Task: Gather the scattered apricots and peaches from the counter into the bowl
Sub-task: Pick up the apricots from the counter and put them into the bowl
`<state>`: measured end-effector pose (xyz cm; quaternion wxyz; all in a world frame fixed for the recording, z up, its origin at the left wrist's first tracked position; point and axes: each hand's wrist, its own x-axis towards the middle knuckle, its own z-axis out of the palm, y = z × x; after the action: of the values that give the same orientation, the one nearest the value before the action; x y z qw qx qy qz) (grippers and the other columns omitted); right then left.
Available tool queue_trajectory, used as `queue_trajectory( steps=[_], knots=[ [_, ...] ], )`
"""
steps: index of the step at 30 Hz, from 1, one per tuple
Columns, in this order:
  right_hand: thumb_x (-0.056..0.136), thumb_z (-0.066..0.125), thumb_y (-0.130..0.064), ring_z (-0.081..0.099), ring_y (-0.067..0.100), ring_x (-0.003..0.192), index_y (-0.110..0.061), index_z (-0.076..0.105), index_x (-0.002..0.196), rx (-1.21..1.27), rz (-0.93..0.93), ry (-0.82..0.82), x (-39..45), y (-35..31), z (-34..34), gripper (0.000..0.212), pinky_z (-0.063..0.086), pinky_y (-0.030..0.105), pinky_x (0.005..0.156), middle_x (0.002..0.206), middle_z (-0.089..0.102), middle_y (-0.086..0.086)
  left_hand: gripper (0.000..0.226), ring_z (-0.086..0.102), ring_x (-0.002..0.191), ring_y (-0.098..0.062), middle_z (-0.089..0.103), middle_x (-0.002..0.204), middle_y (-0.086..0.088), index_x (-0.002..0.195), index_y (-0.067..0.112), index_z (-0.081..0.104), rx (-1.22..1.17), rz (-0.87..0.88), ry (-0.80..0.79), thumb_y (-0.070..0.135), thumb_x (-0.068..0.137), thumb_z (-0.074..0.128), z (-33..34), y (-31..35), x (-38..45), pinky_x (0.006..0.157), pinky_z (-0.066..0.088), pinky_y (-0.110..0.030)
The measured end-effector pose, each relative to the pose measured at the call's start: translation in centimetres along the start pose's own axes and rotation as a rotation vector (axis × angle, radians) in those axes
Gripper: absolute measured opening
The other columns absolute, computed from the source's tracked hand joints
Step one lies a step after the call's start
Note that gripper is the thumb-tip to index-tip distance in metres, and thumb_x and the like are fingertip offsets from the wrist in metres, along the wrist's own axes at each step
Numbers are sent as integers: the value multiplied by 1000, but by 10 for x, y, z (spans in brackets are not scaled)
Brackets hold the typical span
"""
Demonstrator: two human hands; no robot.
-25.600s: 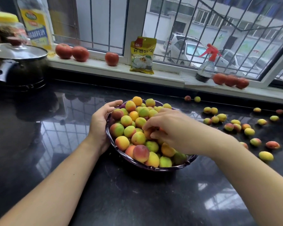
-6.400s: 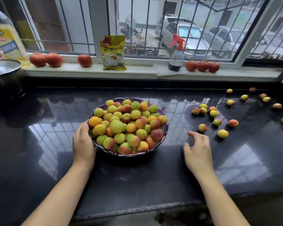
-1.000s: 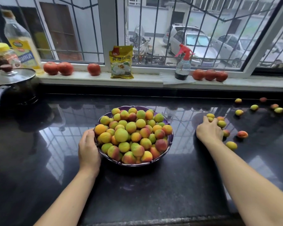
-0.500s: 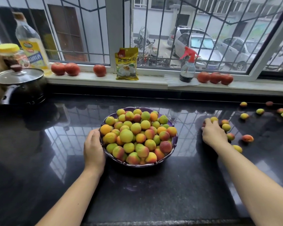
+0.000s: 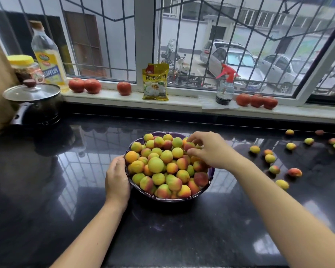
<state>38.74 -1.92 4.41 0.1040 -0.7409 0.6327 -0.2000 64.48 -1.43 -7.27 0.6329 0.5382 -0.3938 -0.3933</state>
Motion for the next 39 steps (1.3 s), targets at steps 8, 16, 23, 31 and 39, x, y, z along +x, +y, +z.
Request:
queue_trajectory(
  steps=[8,16,23,31,39],
  knots=[
    [88,74,-35,61,16,95,-30,68,114,-67,38,35,6,-2,13,28,50,29,78,105,70,-5,35,62,81,-2,70,88,10,90,22,69,12,4,-11,41,91,41,0,2,0,74,48,-29],
    [91,71,-35,62,10,96,-25,63,124,175,63,184,-15,12,18,35,50,26,82,104,68,-7,34,61,75,9,70,91,10,93,21,69,5,4,-23,40,92,41,-1,2,-1,73,49,-23],
    [85,60,4,62,30,92,-8,70,102,136,397,773,-100,91,56,24,46,33,88,99,63,7,29,57,73,20,65,93,13,101,17,68,15,33,-1,23,107,40,2,-3,0,69,44,-8],
    [81,61,4,54,41,103,-8,72,101,-50,537,799,-139,132,62,26,36,36,94,107,64,17,32,60,95,-18,64,95,7,106,16,73,14,14,6,30,103,44,-1,-3,0,80,50,-22],
    [96,47,-9,33,44,135,-8,57,140,-182,772,479,-129,172,34,45,27,44,115,155,35,20,28,63,101,-24,70,91,8,84,33,74,-55,-94,-21,50,83,53,-6,-5,5,99,51,-66]
  ],
)
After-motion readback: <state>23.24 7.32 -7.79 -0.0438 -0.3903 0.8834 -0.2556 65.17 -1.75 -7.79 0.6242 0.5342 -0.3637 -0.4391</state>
